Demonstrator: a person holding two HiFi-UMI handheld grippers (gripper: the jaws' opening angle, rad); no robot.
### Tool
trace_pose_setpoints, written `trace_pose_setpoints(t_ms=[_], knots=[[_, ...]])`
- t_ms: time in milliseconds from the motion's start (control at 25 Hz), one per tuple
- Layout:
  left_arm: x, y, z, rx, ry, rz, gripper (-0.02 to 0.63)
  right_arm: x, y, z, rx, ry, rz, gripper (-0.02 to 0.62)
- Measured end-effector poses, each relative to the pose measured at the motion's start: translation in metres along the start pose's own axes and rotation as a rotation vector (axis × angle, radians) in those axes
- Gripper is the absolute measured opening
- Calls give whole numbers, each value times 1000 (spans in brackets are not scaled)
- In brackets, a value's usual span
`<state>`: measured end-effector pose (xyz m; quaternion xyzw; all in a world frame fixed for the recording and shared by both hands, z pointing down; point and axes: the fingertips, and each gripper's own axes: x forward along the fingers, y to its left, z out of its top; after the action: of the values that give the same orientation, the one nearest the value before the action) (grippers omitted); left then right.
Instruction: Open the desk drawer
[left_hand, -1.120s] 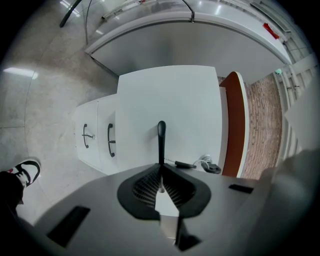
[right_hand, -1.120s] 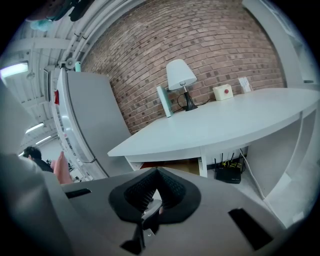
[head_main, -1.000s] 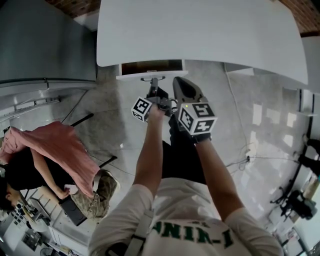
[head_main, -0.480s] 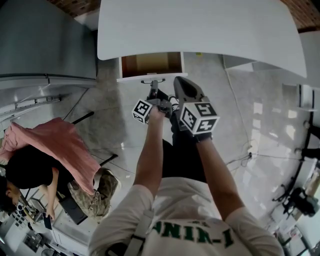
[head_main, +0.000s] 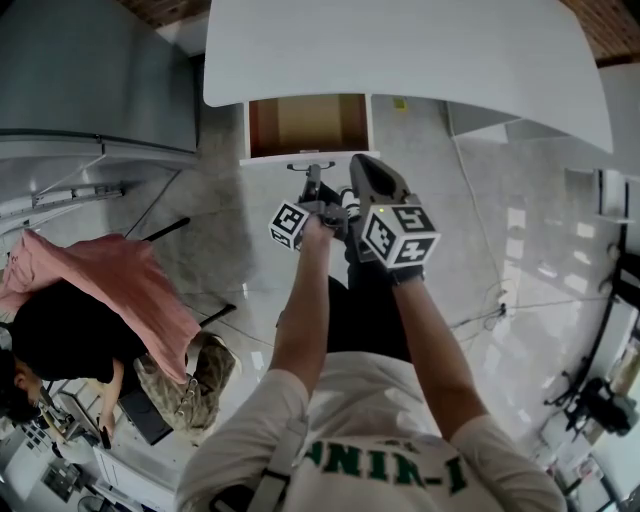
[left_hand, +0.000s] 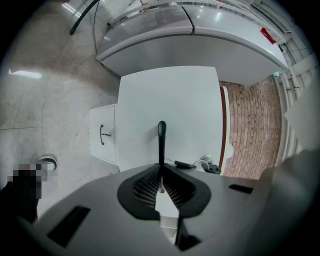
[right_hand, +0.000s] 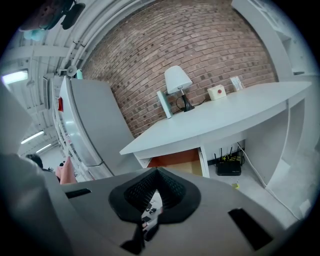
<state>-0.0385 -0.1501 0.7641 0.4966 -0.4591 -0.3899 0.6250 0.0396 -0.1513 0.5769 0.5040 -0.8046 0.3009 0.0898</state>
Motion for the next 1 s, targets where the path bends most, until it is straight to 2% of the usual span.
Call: trace_pose_setpoints(t_ms=[280,480,1000], knots=[[-20,6,-4,-11,-3,5,12,-9,4,-5,6,-6,-12,1],[-32,18,-17,-18,1,13,12,-17,-1,-11,49,-6,-29,2],[-49,52,-14,-41,22,72,12,-11,19,-23,15,13,-12,1]])
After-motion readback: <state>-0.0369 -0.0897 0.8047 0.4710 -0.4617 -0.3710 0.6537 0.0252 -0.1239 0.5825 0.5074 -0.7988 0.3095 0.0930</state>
